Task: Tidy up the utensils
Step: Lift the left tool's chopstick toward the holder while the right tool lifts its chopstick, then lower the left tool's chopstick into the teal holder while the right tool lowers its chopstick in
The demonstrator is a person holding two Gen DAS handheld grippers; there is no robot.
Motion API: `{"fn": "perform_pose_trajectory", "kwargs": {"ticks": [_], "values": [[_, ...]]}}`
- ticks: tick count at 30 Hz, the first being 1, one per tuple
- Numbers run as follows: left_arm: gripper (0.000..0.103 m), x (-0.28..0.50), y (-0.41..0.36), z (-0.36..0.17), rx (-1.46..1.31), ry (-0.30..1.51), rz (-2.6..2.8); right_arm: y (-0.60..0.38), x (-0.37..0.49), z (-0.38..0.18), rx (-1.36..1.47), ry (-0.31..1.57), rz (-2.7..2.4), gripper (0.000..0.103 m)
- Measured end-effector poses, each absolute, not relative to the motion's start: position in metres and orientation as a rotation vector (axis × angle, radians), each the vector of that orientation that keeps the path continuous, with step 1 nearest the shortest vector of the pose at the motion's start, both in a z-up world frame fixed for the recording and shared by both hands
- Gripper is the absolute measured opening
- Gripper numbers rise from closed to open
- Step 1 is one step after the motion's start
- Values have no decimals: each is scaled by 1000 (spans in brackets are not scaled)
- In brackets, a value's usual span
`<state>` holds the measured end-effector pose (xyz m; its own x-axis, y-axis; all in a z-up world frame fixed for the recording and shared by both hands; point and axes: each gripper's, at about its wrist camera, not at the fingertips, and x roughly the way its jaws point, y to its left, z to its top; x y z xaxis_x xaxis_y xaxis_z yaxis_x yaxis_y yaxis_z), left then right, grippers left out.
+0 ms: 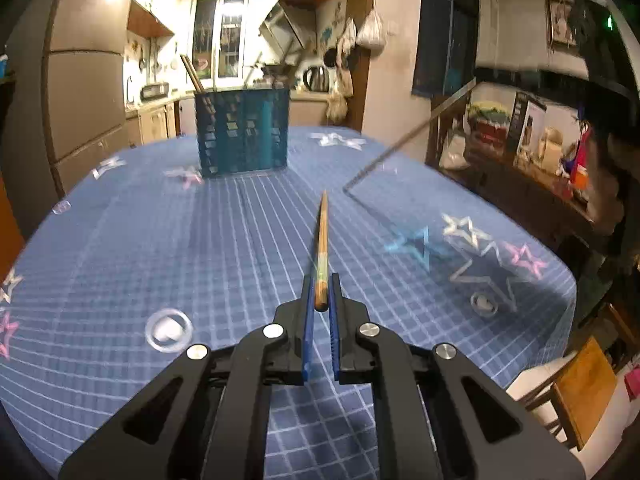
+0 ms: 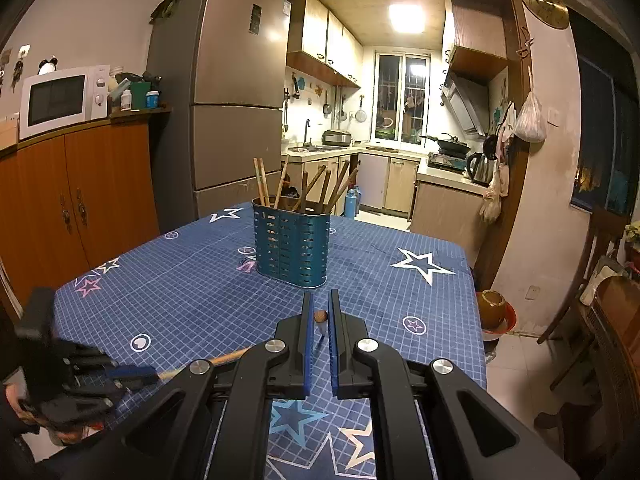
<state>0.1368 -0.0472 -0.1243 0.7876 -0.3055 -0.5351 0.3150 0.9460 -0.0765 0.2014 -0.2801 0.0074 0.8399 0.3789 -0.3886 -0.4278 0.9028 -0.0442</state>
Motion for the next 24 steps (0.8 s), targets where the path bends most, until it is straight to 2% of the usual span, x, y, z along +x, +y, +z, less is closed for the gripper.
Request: {"fn": "perform_pose_trajectory", "kwargs": {"ticks": [13, 24], "values": [[5, 162, -31, -18, 72, 386, -290, -272, 212, 35, -151, 352, 435, 8], [5, 221, -12, 39, 39, 403, -263, -269, 241, 64, -116, 355, 448, 8]]}}
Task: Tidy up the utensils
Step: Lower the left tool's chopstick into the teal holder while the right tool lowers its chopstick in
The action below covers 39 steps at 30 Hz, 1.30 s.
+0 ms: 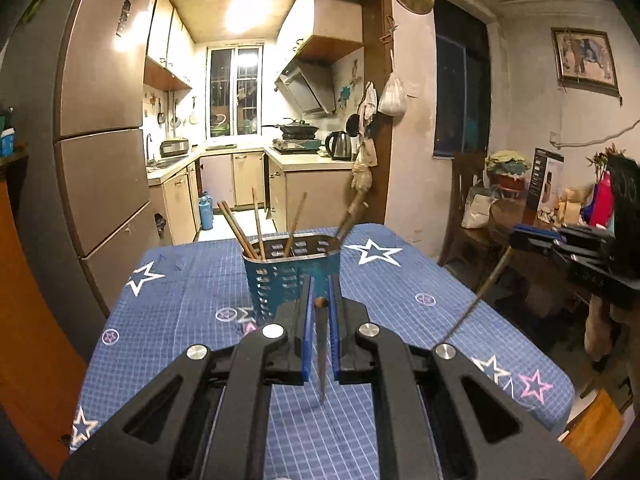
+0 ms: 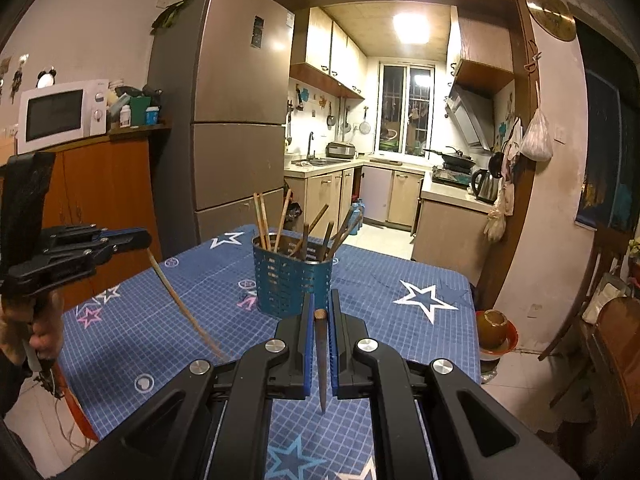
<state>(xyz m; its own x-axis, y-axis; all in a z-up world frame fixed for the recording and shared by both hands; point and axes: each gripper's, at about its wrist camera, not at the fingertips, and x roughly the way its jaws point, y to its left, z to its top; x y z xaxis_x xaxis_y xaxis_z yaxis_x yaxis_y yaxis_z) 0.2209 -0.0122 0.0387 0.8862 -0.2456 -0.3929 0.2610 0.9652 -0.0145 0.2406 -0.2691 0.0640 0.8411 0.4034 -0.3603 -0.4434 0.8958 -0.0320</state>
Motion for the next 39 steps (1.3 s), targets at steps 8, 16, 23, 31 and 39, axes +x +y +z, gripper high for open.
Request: {"fn": "perform_pose_trajectory", "kwargs": {"ticks": [8, 16, 23, 31, 39], "values": [[5, 246, 13, 85, 23, 382, -212, -273, 263, 100, -82, 334, 443, 8], [5, 267, 31, 128, 12, 337, -184, -275, 289, 156, -58, 291, 432, 8], [5, 297, 30, 161, 25, 301, -167, -267, 317, 209, -46, 258, 432, 8], [5, 329, 23, 193, 10, 258, -164, -257, 363, 256, -2, 230, 441, 8], [5, 356, 16, 202, -3, 230, -177, -242, 403, 274, 36, 217, 457, 8]]}}
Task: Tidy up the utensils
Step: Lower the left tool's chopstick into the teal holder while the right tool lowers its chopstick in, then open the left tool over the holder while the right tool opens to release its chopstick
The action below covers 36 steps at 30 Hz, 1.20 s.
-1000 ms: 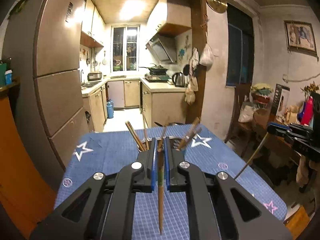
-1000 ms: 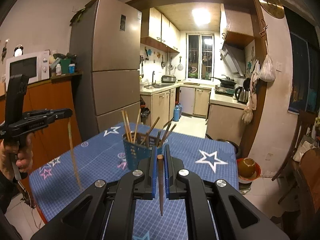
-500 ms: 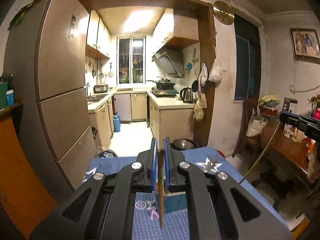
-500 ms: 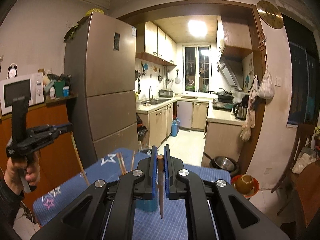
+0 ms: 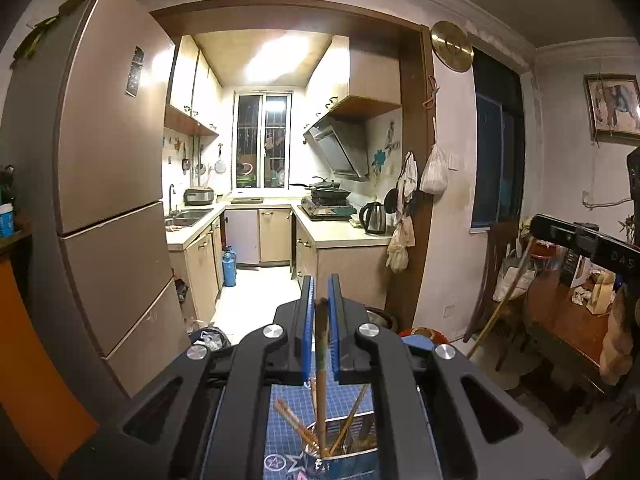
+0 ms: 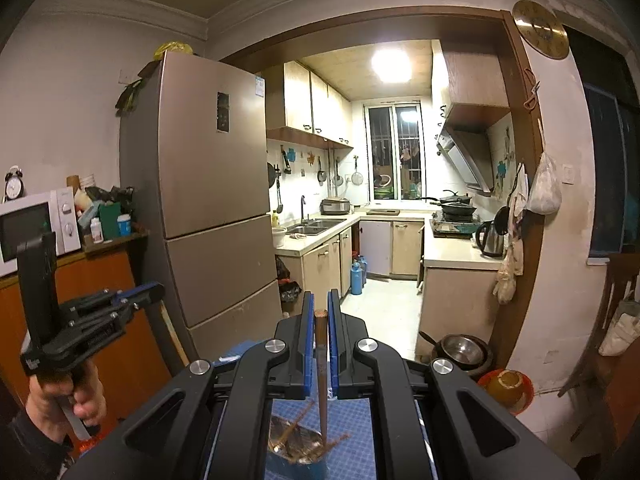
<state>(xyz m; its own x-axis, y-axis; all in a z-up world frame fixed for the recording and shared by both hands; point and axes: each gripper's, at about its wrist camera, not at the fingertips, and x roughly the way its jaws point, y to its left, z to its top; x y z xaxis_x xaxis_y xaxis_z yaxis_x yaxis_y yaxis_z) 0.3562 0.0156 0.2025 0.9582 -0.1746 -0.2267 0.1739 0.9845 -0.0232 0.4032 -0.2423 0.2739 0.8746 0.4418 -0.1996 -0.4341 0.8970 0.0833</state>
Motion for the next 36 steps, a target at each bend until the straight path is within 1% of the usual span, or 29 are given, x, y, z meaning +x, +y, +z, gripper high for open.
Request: {"fn": "perform_pose_trajectory", "kwargs": {"ticks": [5, 16, 21, 36], "values": [[5, 372, 19, 189, -12, 237, -183, -229, 425, 258, 43, 241, 479, 8], [5, 404, 27, 147, -49, 298, -202, -199, 459, 195, 45, 326, 509, 8], [5, 410, 26, 138, -55, 300, -212, -190, 466, 172, 33, 351, 507, 8], [5, 424, 21, 122, -43, 321, -217, -187, 474, 147, 43, 379, 504, 8]]}}
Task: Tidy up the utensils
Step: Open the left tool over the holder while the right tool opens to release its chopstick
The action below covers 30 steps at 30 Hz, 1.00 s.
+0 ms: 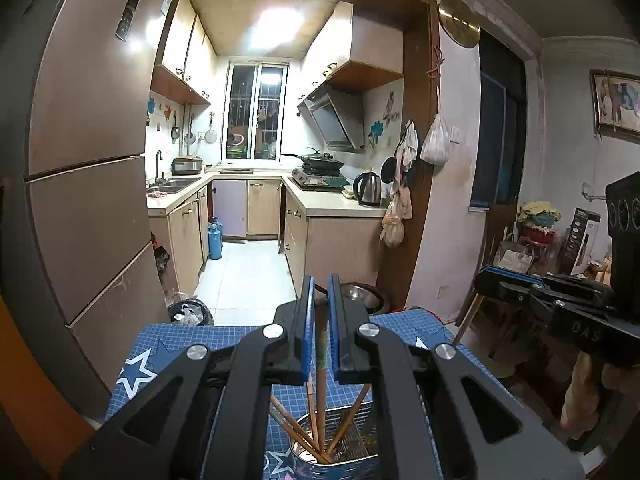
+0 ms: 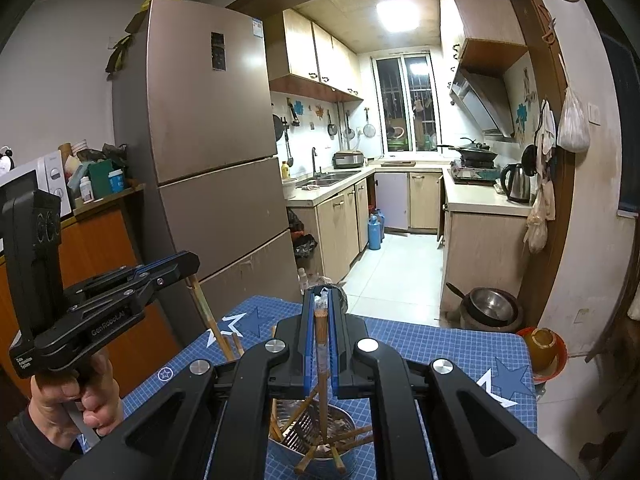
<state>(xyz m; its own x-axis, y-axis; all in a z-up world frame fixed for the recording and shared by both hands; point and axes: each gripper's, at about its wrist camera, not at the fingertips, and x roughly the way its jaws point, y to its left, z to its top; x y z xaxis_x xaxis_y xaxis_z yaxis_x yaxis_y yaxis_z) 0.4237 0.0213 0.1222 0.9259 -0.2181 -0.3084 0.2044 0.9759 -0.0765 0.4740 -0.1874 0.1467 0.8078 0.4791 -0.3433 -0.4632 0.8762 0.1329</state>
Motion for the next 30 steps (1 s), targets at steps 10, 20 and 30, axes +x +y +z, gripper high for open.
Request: {"fn": "perform_pose_trajectory", "kwargs": {"ticks": [10, 20, 30], "values": [[21, 425, 23, 111, -36, 338, -234, -188, 477, 137, 39, 395, 517, 19], [54, 408, 28, 119, -41, 303, -193, -196, 459, 147, 42, 349, 496, 44], [54, 372, 32, 132, -36, 276, -160, -206, 414, 165, 36, 291, 483, 52]]}}
